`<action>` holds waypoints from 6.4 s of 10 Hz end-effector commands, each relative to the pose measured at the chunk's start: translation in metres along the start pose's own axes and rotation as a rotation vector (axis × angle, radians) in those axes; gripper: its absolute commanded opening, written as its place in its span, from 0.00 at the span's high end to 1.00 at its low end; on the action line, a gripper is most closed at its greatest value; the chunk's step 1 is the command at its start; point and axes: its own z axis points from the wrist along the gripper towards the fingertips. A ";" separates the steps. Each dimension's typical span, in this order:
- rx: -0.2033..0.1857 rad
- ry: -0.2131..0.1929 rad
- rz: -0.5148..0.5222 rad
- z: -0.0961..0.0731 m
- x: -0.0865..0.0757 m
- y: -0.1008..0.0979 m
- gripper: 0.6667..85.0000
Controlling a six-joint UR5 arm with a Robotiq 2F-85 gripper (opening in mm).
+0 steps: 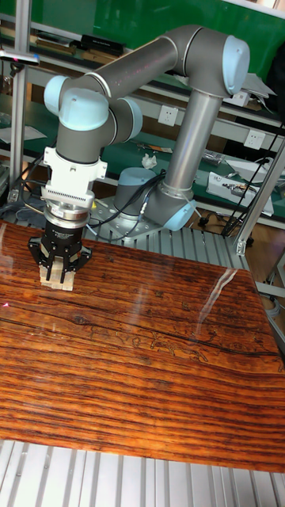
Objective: Play Jenga
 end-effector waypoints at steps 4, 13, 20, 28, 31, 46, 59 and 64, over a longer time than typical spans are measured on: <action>-0.010 -0.008 0.009 -0.001 -0.005 0.003 0.99; -0.018 -0.006 0.012 -0.001 -0.008 0.006 0.99; -0.029 -0.006 0.009 -0.002 -0.004 0.007 0.99; -0.044 -0.004 0.000 0.001 0.002 0.009 0.99; -0.039 -0.001 -0.009 0.001 0.003 0.008 0.99; -0.046 -0.045 -0.021 -0.001 -0.013 0.012 0.88; -0.061 -0.045 -0.028 0.000 -0.014 0.016 0.89; -0.056 -0.048 -0.031 0.000 -0.015 0.015 0.99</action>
